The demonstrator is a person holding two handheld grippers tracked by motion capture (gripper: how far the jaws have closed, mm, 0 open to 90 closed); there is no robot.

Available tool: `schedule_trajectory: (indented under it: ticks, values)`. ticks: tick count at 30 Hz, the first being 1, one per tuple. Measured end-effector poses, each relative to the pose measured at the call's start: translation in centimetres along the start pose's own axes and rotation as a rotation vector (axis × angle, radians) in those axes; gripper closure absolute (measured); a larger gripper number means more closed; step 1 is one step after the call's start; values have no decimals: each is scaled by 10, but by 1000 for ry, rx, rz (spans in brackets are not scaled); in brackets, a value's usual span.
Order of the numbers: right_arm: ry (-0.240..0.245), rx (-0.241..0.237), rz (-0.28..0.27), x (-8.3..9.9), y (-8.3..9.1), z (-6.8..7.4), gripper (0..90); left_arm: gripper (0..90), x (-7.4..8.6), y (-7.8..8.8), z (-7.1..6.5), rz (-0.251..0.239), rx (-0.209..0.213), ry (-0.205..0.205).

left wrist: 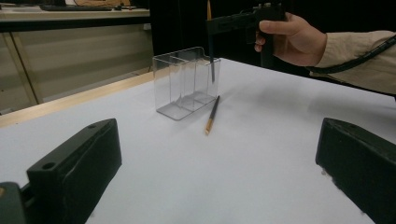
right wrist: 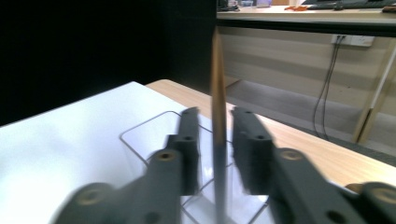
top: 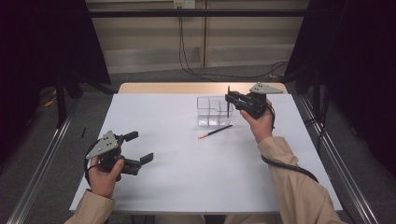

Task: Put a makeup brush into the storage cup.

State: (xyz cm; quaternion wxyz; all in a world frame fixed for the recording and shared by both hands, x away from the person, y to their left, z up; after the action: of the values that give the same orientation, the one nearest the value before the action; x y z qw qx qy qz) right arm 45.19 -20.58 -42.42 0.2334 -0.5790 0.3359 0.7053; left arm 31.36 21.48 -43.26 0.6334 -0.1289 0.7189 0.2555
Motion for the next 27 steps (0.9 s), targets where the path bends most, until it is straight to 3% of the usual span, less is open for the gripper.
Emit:
schedule_trajectory:
  ticks: [2, 5, 10, 17, 27]
  values:
    - [1, 15, 5, -1, 1, 1, 532, 1, 0, 0, 0, 0, 0, 0]
    - [-3, 17, 11, -2, 2, 2, 371, 1, -1, 0, 0, 1, 0, -4]
    - [-16, 9, 4, -4, 6, 3, 240, 1, 0, 0, -1, 3, -1, -6]
    - [-26, 0, 4, -5, 10, 6, 124, 1, -1, -1, -2, 3, 0, -6]
    - [-20, -21, 19, -4, 12, 14, 75, 1, 0, -2, -2, 3, 2, -4]
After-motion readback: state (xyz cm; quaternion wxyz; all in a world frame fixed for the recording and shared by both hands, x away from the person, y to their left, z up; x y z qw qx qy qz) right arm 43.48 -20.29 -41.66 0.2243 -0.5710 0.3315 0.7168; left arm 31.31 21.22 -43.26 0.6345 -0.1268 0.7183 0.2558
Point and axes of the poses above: each handheld gripper's, and its own axes: y roughly backward along the jaws, x roughly out of its underside, z roughly to its left, the point moved 3 cm from there along -y, roughly forward along the jaws, and after that the axes turned 1 degree about -z, right-handed, at the moved point
